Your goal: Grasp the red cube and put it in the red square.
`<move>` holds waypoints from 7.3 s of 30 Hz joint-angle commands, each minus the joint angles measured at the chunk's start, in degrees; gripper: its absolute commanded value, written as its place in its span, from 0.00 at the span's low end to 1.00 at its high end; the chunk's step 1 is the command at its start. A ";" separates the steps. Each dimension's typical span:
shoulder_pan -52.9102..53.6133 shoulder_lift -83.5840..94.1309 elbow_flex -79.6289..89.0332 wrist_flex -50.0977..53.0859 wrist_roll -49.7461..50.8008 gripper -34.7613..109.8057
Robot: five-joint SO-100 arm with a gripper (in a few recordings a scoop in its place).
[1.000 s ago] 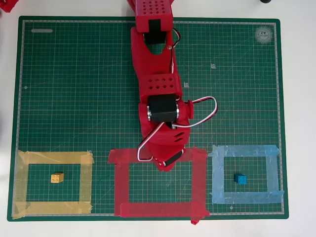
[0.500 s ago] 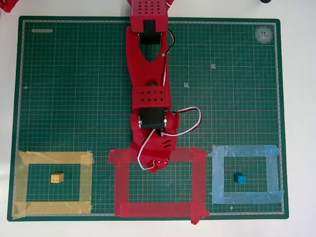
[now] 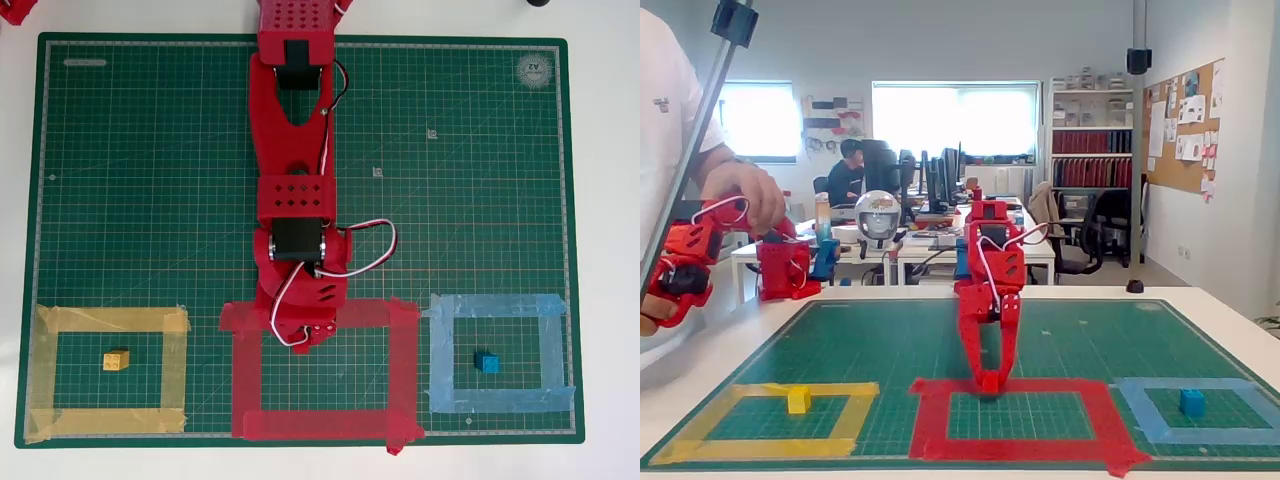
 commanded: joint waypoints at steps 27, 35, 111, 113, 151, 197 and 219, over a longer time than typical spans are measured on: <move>0.35 8.96 4.48 -0.62 -0.97 0.28; 0.53 9.05 4.75 -0.53 -0.88 0.31; 1.05 7.91 12.57 -13.62 -1.23 0.23; 1.14 7.91 12.48 -14.15 -1.23 0.23; -7.56 119.00 126.65 -16.35 2.64 0.24; 2.29 168.31 163.39 11.16 -2.90 0.24; 2.46 168.31 163.39 11.16 -2.90 0.24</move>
